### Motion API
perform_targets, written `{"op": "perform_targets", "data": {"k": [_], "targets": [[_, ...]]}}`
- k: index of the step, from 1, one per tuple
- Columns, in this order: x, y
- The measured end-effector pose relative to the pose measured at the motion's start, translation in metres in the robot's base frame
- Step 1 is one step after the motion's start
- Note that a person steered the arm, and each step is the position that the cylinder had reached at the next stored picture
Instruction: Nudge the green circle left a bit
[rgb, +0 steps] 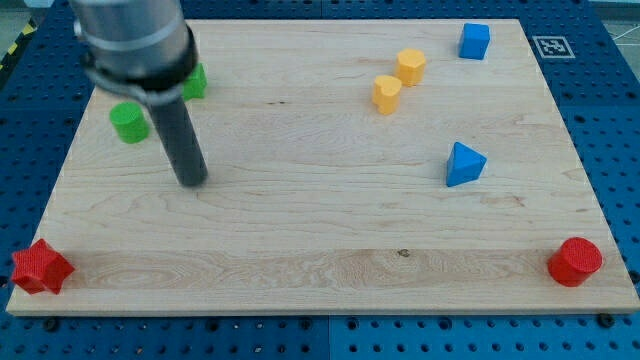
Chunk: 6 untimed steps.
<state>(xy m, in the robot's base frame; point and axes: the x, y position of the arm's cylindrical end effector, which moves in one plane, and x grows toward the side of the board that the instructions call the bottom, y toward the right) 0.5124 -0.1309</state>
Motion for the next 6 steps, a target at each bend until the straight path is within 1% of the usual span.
{"op": "perform_targets", "data": {"k": [1, 2, 3, 4, 5, 6], "targets": [[0.023, 0.006], [0.022, -0.024], [0.001, -0.099], [0.000, -0.102], [-0.062, -0.083], [-0.097, -0.077]]}}
